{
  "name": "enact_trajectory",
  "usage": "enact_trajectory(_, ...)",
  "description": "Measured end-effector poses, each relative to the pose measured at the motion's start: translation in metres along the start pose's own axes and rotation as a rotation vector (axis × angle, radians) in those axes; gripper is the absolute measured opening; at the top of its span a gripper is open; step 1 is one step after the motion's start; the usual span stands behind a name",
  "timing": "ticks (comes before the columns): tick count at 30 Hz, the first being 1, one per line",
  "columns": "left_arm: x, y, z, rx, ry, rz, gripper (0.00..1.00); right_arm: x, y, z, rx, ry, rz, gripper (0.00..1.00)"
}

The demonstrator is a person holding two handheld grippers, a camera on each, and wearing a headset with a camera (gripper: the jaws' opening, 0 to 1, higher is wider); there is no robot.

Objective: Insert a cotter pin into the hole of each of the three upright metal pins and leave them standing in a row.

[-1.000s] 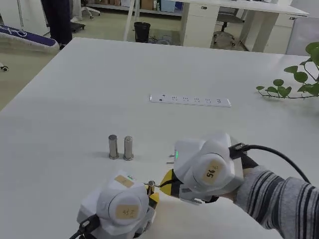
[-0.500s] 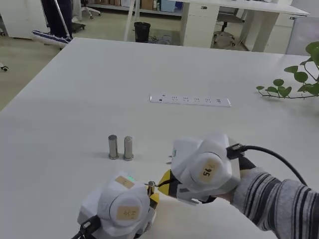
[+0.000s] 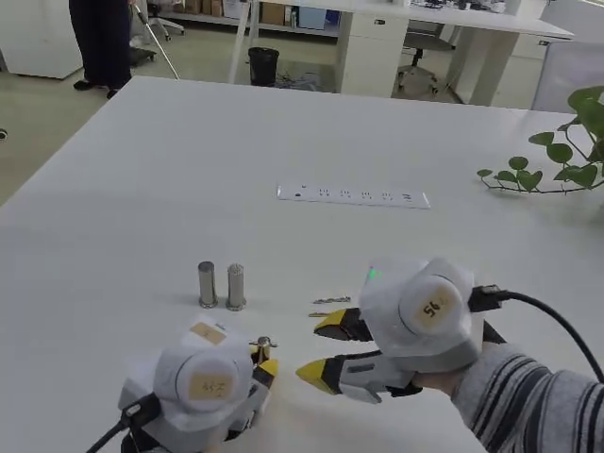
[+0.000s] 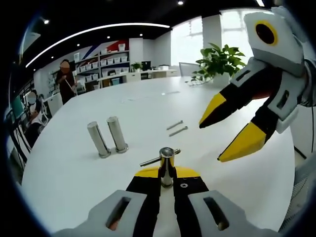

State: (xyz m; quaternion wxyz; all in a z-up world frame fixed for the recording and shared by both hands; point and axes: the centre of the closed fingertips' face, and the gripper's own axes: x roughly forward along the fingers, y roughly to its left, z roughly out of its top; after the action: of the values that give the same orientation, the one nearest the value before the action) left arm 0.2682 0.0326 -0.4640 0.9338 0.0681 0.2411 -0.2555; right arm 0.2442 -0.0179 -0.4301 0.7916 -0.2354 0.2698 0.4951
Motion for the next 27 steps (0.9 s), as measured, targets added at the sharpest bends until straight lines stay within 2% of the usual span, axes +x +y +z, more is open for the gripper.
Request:
enact_trajectory(6, -0.004, 0.029, 0.003, 0.02, -0.001, 0.016, 0.05, -0.002, -0.003, -0.005, 0.056, -0.008, -0.009, 0.29)
enact_trajectory(12, -0.01, 0.057, -0.003, 0.026, 0.012, 0.043, 0.05, -0.003, -0.004, -0.005, 0.108, -0.032, -0.012, 0.31)
enact_trajectory(15, -0.012, 0.067, -0.004, 0.021, 0.016, 0.056, 0.05, -0.003, -0.003, -0.006, 0.129, -0.036, -0.012, 0.32)
enact_trajectory(27, -0.01, 0.09, -0.009, 0.01, 0.028, 0.067, 0.05, -0.002, 0.0, -0.011, 0.164, -0.04, -0.01, 0.33)
